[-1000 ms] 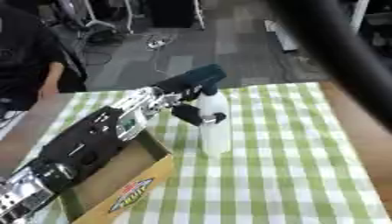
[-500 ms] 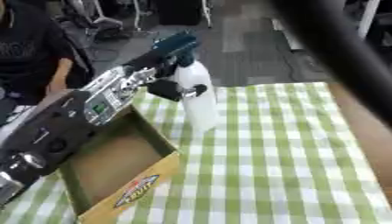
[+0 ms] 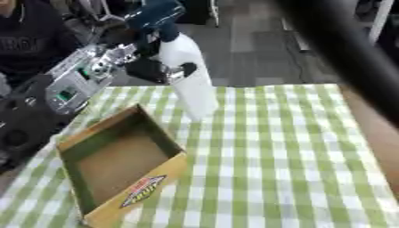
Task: Pick up objects on the table and place them in the box.
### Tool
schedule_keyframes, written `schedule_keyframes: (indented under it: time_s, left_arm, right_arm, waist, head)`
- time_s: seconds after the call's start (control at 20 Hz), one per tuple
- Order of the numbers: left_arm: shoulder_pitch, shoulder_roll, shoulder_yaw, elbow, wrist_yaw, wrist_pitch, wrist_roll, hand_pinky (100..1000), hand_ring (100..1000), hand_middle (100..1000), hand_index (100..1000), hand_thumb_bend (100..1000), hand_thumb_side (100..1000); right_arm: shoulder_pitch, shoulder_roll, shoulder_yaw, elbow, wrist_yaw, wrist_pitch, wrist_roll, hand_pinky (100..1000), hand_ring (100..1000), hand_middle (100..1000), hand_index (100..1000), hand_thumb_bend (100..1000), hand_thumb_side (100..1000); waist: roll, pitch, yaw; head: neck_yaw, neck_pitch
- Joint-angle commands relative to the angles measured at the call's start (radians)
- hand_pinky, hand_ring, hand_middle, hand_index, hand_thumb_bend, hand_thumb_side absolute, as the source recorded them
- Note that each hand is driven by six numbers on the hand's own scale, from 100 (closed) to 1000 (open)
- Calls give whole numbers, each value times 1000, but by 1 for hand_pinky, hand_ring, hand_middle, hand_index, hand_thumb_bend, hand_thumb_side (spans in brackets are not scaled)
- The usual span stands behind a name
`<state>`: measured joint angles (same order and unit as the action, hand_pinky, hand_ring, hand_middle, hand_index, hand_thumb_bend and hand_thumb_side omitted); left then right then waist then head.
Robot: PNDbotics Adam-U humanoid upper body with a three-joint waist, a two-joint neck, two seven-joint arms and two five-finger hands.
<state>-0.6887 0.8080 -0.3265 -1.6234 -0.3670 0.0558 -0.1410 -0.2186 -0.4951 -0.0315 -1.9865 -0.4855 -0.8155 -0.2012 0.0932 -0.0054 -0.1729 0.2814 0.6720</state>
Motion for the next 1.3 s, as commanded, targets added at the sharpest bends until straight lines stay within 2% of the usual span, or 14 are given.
schedule_keyframes:
  time_s: [0.05, 0.55, 0.8, 1.0, 1.3]
  left_arm:
    - [10, 75, 29, -73, 29, 19, -1, 100, 100, 100, 223, 100, 718]
    - [155, 203, 70, -275, 75, 68, 68, 100, 100, 100, 216, 100, 716]
    - [261, 257, 115, -343, 91, 85, 108, 100, 100, 100, 216, 100, 716]
    - [332, 283, 134, -362, 98, 79, 130, 100, 100, 100, 215, 100, 719]
    - [398, 297, 158, -352, 88, 69, 161, 100, 100, 100, 215, 100, 720]
  right_arm:
    - [-2, -25, -6, -13, 7, -1, -7, 620, 730, 753, 847, 365, 1000]
    - [3, -31, -10, -13, 19, -6, -14, 619, 730, 753, 847, 366, 1000]
    - [0, -32, -16, -13, 23, -9, -22, 621, 730, 754, 846, 366, 1000]
    - [1, -33, -16, -13, 28, -9, -25, 620, 730, 753, 846, 365, 1000]
    - [5, -33, -17, -13, 34, -11, -28, 619, 729, 753, 847, 365, 1000]
  waist:
    - [-3, -13, 3]
    - [-1, -9, 15]
    - [1, -5, 19]
    - [0, -3, 22]
    - [-2, 0, 28]
  head:
    - [-7, -3]
    - [-17, 8]
    - [-16, 14]
    - [-27, 16]
    - [-33, 16]
